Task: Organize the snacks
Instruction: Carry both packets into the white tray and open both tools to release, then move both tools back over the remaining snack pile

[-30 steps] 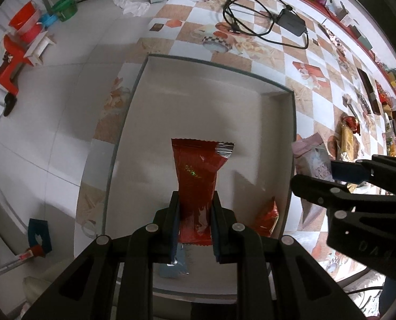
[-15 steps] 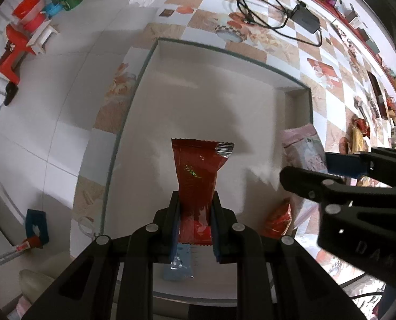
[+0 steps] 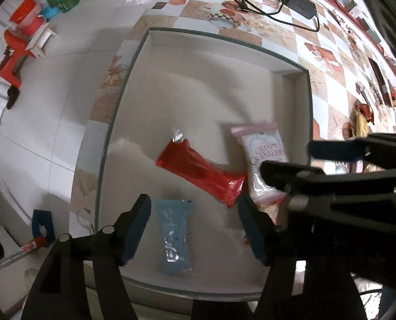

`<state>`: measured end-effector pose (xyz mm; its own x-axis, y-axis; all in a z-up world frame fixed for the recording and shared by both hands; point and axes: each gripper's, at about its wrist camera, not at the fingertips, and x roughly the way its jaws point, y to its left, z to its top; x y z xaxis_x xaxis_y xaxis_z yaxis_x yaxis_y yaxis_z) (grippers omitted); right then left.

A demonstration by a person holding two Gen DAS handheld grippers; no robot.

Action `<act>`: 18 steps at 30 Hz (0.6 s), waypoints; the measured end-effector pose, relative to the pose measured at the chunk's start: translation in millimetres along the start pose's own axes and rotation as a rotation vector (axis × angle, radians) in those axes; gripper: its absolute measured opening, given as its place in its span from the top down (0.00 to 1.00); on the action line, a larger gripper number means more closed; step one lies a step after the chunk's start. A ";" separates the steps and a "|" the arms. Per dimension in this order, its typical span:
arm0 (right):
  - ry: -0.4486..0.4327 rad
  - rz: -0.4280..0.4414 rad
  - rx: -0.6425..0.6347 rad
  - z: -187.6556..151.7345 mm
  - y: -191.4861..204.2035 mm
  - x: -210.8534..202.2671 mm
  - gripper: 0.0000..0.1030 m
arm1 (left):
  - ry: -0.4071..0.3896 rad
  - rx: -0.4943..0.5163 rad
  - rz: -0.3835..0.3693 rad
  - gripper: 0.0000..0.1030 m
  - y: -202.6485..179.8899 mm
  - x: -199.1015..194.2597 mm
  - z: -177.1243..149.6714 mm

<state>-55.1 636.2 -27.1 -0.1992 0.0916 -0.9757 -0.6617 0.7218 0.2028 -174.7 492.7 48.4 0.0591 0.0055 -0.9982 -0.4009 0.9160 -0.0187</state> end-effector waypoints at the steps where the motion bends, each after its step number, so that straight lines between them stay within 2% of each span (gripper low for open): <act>1: -0.014 0.002 0.000 0.1 -0.4 -3.5 0.25 | 0.001 0.001 0.004 0.29 -1.7 -0.8 -0.5; 8: -0.036 -0.011 0.024 -12.2 -17.0 -16.7 0.21 | 0.025 0.029 0.040 0.27 -20.0 -7.4 -11.5; 9: -0.039 -0.022 0.033 -14.9 -22.0 -18.1 0.07 | 0.032 0.038 0.051 0.27 -23.6 -8.3 -14.3; 10: -0.052 -0.038 0.045 -20.0 -29.1 -20.5 0.00 | 0.036 0.044 0.061 0.27 -27.3 -8.1 -14.2; 18: -0.022 -0.029 0.205 -71.7 -105.9 -20.8 0.00 | 0.049 0.101 0.110 0.27 -55.6 -16.0 -22.9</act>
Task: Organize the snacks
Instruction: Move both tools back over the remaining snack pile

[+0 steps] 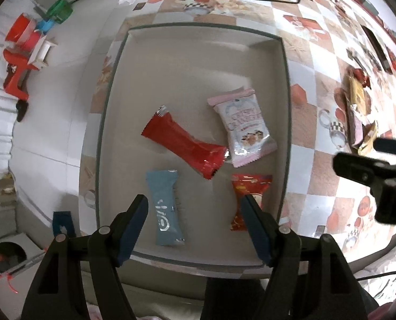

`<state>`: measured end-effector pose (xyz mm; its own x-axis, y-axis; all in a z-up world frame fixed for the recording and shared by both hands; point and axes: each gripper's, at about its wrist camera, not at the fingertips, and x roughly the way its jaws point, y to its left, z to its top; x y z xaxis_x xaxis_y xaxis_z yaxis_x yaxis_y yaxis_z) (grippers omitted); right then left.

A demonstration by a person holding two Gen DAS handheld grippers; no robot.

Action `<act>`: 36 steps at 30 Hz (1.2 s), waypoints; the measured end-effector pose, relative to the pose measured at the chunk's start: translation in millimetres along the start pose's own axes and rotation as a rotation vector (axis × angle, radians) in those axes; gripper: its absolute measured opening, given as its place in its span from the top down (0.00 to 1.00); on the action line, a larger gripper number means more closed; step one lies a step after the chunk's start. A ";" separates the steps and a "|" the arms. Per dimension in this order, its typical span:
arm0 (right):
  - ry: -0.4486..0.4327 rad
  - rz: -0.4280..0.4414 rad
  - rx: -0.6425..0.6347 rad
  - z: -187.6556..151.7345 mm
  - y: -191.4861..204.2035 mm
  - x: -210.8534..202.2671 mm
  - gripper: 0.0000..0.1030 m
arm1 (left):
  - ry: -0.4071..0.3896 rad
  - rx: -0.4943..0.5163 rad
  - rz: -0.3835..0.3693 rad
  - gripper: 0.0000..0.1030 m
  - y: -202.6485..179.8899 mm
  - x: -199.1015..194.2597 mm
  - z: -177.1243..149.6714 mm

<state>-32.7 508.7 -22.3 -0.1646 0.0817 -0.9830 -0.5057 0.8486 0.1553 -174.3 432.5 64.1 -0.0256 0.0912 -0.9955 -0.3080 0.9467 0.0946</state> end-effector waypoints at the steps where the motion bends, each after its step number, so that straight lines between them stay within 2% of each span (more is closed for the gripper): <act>1: 0.007 0.012 0.038 -5.5 -13.4 1.4 0.00 | -0.003 0.008 0.005 0.27 -4.4 -2.4 0.4; 8: 0.073 0.122 0.346 -40.1 -101.0 17.8 0.00 | -0.010 0.089 0.039 0.25 -35.8 -15.5 -1.7; 11: 0.087 0.124 0.426 -49.5 -125.6 22.2 0.00 | -0.015 0.124 0.055 0.25 -42.2 -20.3 -1.1; 18: 0.102 0.149 0.456 -60.2 -147.0 26.6 0.00 | -0.028 0.156 0.076 0.24 -56.2 -28.3 0.8; 36: 0.123 0.167 0.465 -60.3 -163.1 31.1 0.00 | -0.010 0.165 0.104 0.23 -71.3 -30.4 0.2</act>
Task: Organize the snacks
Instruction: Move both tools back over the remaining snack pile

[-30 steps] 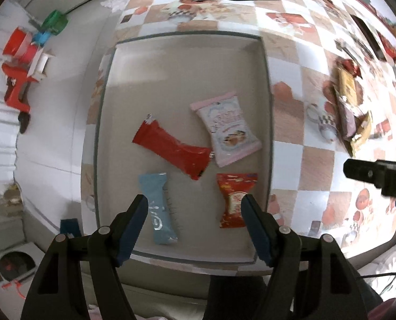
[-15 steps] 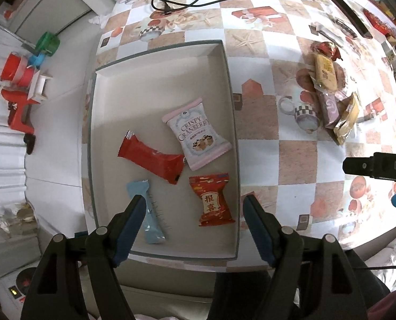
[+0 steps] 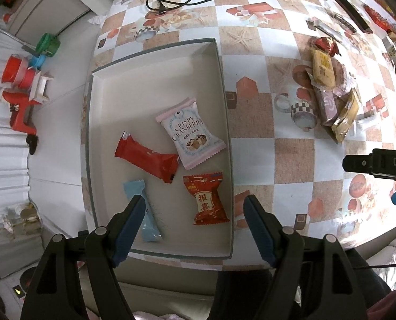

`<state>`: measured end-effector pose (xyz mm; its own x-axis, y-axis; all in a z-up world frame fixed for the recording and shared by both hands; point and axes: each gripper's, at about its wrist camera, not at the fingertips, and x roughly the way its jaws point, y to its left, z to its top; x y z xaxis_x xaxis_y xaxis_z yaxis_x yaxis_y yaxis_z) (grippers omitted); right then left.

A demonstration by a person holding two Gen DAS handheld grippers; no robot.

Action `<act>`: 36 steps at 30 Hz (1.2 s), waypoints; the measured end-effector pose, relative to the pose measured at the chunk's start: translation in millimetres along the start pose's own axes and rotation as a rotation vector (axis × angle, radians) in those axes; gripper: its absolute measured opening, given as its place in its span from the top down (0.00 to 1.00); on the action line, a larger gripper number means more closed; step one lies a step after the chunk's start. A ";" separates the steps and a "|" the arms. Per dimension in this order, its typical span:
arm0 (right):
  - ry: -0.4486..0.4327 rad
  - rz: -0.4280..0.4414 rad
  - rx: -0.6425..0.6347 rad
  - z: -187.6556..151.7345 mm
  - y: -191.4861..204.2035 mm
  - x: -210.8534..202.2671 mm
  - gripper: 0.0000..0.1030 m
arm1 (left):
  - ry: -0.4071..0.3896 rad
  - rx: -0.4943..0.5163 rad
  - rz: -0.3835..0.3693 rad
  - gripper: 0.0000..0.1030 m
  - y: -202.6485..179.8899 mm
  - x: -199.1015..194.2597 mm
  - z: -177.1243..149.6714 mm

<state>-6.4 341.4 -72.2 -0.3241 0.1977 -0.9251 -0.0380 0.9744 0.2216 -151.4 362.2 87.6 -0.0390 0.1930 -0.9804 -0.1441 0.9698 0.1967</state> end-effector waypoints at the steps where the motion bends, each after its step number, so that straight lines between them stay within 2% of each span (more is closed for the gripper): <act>1: 0.001 0.001 0.000 0.4 -0.7 -0.1 0.00 | 0.001 0.000 0.001 0.23 -0.2 0.1 0.1; 36: 0.023 0.017 0.055 5.3 -26.4 0.1 0.00 | 0.033 0.047 0.001 0.22 -18.5 8.5 9.4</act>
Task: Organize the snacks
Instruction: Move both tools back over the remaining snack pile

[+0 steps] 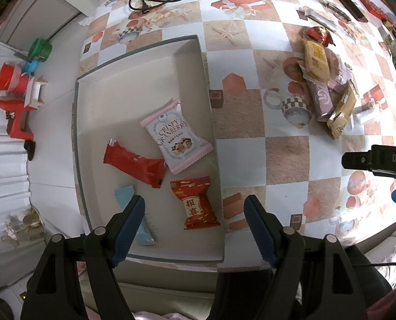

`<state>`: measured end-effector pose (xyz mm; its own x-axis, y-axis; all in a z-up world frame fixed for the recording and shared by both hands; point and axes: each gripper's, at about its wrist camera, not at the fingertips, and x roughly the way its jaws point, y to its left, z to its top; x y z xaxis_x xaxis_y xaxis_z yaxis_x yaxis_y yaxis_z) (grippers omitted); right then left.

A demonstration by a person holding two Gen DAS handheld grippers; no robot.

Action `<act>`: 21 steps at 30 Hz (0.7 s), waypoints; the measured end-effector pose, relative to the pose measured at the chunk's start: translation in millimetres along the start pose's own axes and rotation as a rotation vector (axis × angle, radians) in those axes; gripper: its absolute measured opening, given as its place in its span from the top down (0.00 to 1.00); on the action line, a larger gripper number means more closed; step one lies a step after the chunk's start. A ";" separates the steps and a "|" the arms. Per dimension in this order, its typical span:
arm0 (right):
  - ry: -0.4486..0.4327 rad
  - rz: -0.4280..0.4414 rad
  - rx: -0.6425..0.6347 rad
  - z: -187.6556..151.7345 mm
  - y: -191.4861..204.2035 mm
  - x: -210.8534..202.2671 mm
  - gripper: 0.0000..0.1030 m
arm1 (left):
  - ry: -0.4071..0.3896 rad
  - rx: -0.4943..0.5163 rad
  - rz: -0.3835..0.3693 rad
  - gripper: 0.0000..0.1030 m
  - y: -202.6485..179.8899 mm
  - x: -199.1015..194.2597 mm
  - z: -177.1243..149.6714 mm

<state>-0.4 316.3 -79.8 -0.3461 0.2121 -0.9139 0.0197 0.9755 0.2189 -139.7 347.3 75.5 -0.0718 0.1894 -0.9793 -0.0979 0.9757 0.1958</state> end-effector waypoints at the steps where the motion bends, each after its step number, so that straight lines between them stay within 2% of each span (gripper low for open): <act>1: 0.001 0.001 0.003 -0.3 -1.8 0.3 0.00 | 0.002 0.003 0.000 0.22 -1.3 0.4 0.1; 13: 0.000 -0.003 0.063 -9.6 -34.3 5.6 0.00 | 0.022 0.058 -0.014 0.22 -21.3 6.3 6.9; 21: -0.012 -0.054 0.106 -21.4 -75.3 6.6 0.00 | 0.000 0.108 -0.060 0.22 -48.4 6.3 35.5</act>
<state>-24.2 243.0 -95.0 -0.3384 0.1590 -0.9275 0.1009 0.9861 0.1322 -100.2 305.1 58.0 -0.0692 0.1301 -0.9891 0.0053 0.9915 0.1301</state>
